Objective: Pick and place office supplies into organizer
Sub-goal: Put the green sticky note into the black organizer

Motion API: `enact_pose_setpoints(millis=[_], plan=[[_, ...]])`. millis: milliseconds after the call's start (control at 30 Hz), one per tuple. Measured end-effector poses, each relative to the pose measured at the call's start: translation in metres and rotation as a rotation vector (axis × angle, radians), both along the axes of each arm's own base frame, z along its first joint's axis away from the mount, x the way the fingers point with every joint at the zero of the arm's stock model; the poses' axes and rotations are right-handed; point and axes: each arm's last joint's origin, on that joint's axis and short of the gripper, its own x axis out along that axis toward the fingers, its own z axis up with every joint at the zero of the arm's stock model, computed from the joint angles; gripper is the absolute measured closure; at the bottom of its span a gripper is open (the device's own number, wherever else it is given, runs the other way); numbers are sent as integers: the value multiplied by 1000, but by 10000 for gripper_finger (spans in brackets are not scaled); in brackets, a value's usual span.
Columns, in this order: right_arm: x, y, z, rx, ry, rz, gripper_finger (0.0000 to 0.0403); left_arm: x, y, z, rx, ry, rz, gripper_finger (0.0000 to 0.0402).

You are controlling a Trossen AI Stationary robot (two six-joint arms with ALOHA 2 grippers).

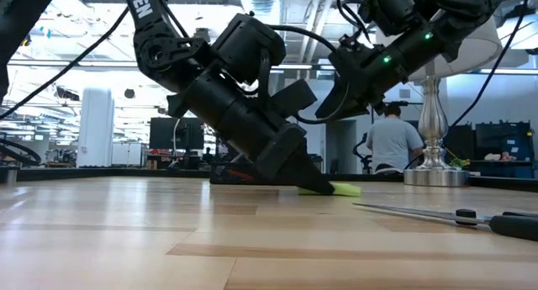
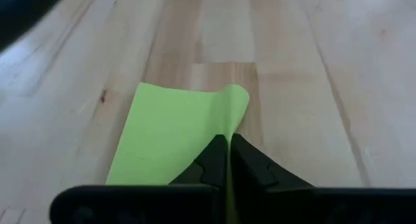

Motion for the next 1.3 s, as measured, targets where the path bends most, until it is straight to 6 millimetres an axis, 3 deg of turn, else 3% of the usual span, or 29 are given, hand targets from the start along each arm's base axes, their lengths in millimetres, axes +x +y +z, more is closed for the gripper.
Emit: enact_pose_setpoints(millis=[100,267,433,567,733,1000,1133,1300], plan=[[-6,0,9,1,-7,-2,276,-2,1,8,-1,1,10,399],[-29,6,26,57,21,-23,276,-14,5,41,124,54,70,400],[-54,25,43,121,24,7,276,-22,14,81,258,20,92,401],[-58,40,55,126,-50,81,276,-18,27,100,313,-84,80,401],[-57,52,59,121,-91,144,276,-13,65,102,337,-147,96,401],[-57,52,58,118,-79,142,276,-21,125,101,309,-156,168,401],[-57,51,58,117,-78,141,276,-26,139,100,264,-152,166,398],[-57,51,58,117,-78,141,276,-28,142,97,259,-127,156,383]])
